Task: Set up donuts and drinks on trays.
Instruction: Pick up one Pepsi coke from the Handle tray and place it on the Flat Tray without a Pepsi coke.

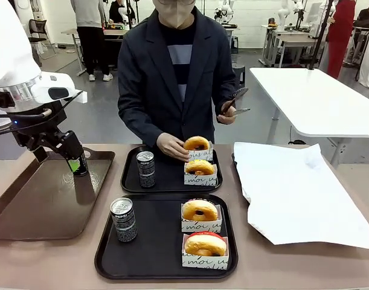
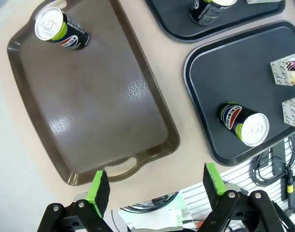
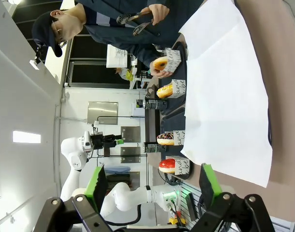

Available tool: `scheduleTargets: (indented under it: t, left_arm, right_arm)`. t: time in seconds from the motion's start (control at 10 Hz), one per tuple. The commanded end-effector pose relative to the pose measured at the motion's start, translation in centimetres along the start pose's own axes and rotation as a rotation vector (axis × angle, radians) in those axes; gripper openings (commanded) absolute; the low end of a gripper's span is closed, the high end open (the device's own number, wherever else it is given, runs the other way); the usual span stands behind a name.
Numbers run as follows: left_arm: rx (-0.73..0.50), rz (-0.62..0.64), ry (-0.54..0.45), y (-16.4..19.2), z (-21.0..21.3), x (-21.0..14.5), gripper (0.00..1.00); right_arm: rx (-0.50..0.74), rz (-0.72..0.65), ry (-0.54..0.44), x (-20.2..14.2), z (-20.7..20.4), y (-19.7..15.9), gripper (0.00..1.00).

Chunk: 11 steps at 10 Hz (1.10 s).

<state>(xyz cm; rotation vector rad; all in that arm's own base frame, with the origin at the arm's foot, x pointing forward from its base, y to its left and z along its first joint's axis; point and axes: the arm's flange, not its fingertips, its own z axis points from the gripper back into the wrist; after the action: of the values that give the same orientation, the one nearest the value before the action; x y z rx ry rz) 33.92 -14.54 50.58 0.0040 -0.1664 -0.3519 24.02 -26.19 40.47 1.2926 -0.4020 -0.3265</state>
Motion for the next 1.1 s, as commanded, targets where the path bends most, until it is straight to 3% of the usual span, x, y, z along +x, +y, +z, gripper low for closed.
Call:
scheduleTargets:
  t: [0.0, 0.3, 0.5, 0.6, 0.8, 1.0]
  left_arm:
    - [-0.009, -0.013, -0.005, 0.0, 0.1, -0.2, 1.00]
    - [0.001, -0.005, -0.008, -0.2, 0.3, -0.1, 1.00]
    - [-0.384, 0.197, 0.022, 8.4, 2.4, 2.7, 1.00]
    - [-0.543, 0.243, -0.004, 12.4, 2.8, 1.0, 1.00]
    - [-0.749, 0.335, -0.103, 23.0, 2.9, -0.9, 1.00]
    - [-0.913, 0.401, -0.210, 30.9, 0.8, -5.6, 1.00]
  right_arm:
    - [0.027, 0.019, -0.016, 0.2, -0.1, 0.1, 1.00]
    - [0.027, 0.019, -0.016, 0.2, -0.1, 0.1, 1.00]
    - [0.027, 0.019, -0.016, 0.2, -0.1, 0.1, 1.00]
    - [0.027, 0.019, -0.016, 0.2, -0.1, 0.1, 1.00]
    - [0.027, 0.019, -0.016, 0.2, -0.1, 0.1, 1.00]
    - [0.027, 0.019, -0.016, 0.2, -0.1, 0.1, 1.00]
